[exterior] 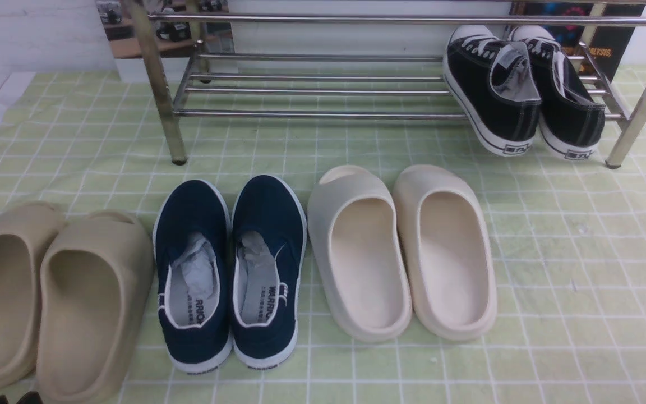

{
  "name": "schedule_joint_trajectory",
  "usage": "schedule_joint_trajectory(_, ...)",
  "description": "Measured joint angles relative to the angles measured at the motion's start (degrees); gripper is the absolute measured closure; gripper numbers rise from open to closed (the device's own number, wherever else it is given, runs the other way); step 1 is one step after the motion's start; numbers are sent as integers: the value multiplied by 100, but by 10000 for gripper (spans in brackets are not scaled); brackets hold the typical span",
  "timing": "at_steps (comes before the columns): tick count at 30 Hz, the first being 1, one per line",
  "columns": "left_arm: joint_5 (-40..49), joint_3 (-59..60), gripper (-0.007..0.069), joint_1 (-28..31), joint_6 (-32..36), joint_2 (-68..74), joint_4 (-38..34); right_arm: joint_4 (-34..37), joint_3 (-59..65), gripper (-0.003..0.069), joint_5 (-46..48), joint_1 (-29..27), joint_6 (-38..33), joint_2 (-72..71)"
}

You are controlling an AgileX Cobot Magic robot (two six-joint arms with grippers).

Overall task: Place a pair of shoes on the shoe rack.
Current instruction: Use the left arm to grab the shoe closest to it

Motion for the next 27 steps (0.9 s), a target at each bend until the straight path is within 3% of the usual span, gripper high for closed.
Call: schedule_joint_trajectory(27,0,0,386,0,0,0,0,0,0,566,0,0,0,0)
